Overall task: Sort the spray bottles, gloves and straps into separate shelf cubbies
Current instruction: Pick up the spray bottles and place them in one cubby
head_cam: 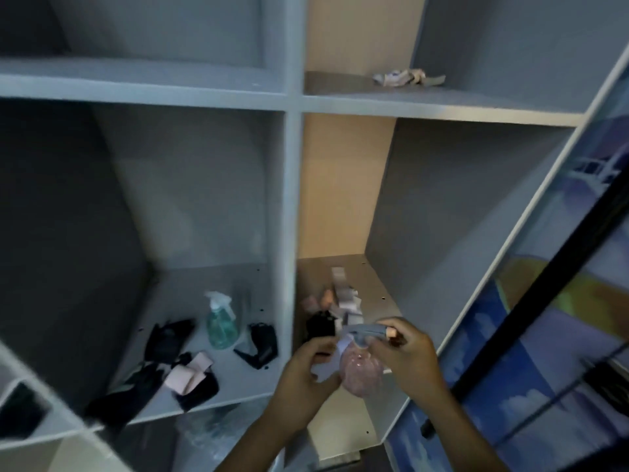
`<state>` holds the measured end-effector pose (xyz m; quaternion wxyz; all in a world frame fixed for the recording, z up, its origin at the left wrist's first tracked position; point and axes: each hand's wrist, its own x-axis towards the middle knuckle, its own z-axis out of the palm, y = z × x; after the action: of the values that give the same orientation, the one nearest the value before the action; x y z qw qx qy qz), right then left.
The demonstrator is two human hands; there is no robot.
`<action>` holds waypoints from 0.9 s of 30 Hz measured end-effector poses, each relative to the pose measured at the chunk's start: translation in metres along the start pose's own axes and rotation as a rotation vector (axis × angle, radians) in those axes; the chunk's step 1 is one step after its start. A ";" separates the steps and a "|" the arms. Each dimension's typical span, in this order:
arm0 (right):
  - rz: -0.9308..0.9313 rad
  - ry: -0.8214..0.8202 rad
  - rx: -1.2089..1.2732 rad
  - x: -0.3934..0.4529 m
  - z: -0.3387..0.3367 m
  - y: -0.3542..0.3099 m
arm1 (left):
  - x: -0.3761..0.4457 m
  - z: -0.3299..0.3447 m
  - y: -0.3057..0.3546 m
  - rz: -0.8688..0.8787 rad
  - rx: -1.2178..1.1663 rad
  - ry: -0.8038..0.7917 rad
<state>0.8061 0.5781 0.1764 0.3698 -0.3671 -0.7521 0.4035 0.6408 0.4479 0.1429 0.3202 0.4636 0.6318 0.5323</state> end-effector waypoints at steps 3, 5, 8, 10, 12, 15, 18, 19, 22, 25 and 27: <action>0.014 -0.082 0.045 -0.054 0.038 -0.058 | -0.058 -0.052 0.004 0.058 -0.011 0.017; 0.001 -0.129 0.089 -0.087 0.072 -0.099 | -0.097 -0.093 0.003 0.068 -0.017 0.043; -0.014 -0.195 0.152 -0.134 0.139 -0.161 | -0.156 -0.162 -0.004 0.081 -0.089 0.085; -0.001 -0.256 0.212 -0.158 0.190 -0.195 | -0.193 -0.211 -0.010 0.071 -0.078 0.154; 0.009 -0.324 0.257 -0.178 0.243 -0.223 | -0.229 -0.262 -0.012 0.060 -0.027 0.229; -0.020 -0.399 0.314 -0.196 0.321 -0.260 | -0.274 -0.337 -0.014 0.065 0.043 0.359; -0.035 -0.495 0.360 -0.206 0.393 -0.290 | -0.307 -0.406 -0.024 0.027 0.057 0.437; -0.036 -0.530 0.367 -0.207 0.415 -0.298 | -0.315 -0.427 -0.029 0.010 0.050 0.453; -0.059 -0.604 0.373 -0.206 0.477 -0.315 | -0.329 -0.481 -0.047 -0.046 0.053 0.489; -0.053 -0.661 0.386 -0.200 0.528 -0.318 | -0.331 -0.518 -0.069 -0.080 0.050 0.548; -0.043 -0.671 0.384 -0.193 0.555 -0.316 | -0.326 -0.535 -0.080 -0.098 0.028 0.602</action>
<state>0.3407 0.1003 0.1811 0.1735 -0.1231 -0.7496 0.6267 0.2600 -0.0555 0.1581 0.1375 0.2586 0.7272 0.6208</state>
